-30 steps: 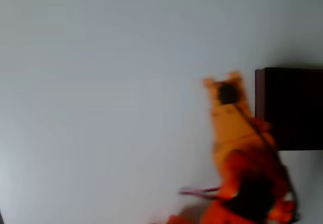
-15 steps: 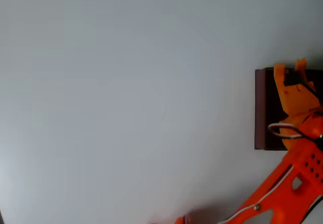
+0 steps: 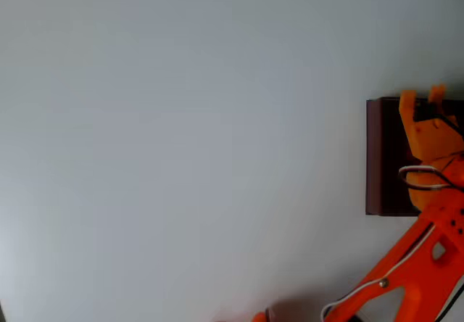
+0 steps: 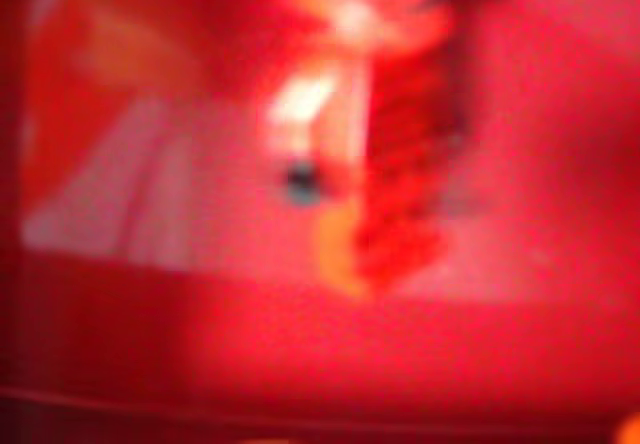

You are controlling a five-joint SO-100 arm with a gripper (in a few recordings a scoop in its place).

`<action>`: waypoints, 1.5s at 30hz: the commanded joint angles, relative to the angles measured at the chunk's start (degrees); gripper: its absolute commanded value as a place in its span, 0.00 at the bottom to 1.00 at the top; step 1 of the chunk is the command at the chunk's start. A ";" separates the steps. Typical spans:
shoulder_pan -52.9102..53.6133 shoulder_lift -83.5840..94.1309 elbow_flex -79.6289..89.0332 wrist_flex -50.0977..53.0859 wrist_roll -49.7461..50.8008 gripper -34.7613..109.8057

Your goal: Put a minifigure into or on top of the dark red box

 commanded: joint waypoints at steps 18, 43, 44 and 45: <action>-25.66 67.50 47.81 -6.06 -2.20 0.36; -61.96 118.56 83.41 -5.01 -13.45 0.29; -61.96 118.56 84.20 -5.01 -12.83 0.28; -61.44 118.56 84.55 -4.75 -11.16 0.27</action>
